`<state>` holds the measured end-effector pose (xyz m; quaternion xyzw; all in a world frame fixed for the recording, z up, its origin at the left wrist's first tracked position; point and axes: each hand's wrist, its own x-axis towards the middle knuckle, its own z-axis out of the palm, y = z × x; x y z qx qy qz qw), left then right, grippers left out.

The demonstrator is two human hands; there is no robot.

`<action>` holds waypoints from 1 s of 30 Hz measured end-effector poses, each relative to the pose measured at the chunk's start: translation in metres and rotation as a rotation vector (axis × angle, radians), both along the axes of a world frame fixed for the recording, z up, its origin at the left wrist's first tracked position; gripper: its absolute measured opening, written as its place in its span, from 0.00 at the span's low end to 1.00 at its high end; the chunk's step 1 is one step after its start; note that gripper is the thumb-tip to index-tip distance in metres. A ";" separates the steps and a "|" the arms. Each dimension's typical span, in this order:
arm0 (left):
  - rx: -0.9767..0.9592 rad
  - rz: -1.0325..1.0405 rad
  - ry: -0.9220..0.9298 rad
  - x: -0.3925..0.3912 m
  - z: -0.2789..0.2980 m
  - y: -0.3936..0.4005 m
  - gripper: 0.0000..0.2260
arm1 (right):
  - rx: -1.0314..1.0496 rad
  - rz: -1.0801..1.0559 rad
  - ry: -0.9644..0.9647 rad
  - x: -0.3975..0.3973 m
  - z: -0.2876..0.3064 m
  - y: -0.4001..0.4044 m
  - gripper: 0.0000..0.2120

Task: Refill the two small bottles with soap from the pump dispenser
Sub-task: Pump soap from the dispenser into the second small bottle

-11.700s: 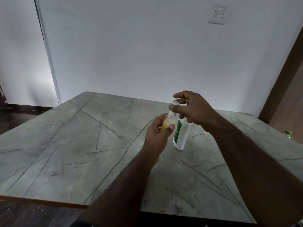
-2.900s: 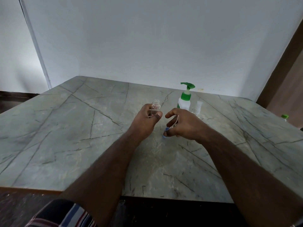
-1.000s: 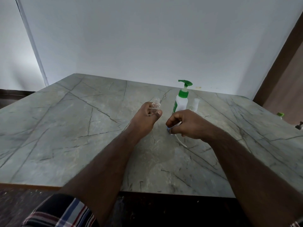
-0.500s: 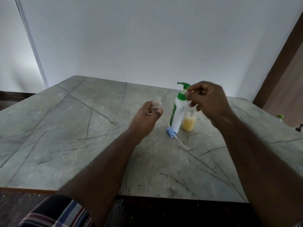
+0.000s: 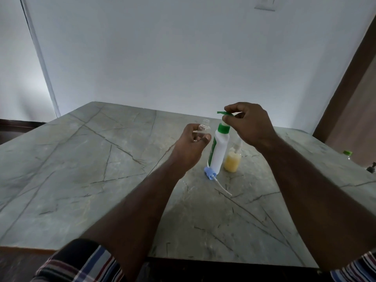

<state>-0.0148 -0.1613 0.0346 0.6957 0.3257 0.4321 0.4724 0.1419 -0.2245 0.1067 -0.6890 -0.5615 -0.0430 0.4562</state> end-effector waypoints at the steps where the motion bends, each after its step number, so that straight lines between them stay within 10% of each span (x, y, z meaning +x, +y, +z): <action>1: -0.007 -0.004 -0.015 0.002 0.000 0.000 0.13 | 0.013 0.009 0.037 0.001 0.000 0.002 0.10; 6: -0.029 -0.012 -0.050 0.010 -0.004 0.002 0.12 | -0.030 0.076 0.237 0.008 0.003 0.008 0.09; 21: -0.004 0.072 -0.005 0.014 -0.023 0.004 0.15 | -0.207 0.315 0.201 0.018 -0.026 0.003 0.46; 30: 0.007 0.088 -0.017 0.016 -0.014 0.004 0.17 | -0.070 0.301 0.038 0.016 -0.042 0.007 0.38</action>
